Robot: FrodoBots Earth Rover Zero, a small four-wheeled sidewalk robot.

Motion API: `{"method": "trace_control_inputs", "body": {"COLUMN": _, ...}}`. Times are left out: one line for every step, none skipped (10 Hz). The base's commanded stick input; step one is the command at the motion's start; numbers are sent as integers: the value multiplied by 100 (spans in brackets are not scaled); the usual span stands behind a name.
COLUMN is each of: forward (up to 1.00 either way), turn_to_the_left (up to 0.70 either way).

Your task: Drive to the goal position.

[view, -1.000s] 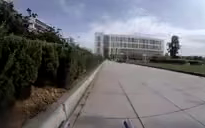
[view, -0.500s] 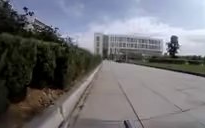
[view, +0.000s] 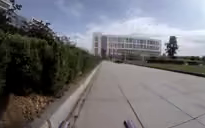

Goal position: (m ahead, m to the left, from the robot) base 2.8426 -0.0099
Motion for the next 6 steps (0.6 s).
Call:
{"method": "trace_control_inputs", "body": {"forward": 46, "turn_to_the_left": -1}}
{"method": "trace_control_inputs", "body": {"forward": 51, "turn_to_the_left": -3}}
{"method": "trace_control_inputs", "body": {"forward": 56, "turn_to_the_left": -6}}
{"method": "trace_control_inputs", "body": {"forward": 61, "turn_to_the_left": -9}}
{"method": "trace_control_inputs", "body": {"forward": 66, "turn_to_the_left": -12}}
{"method": "trace_control_inputs", "body": {"forward": 70, "turn_to_the_left": -14}}
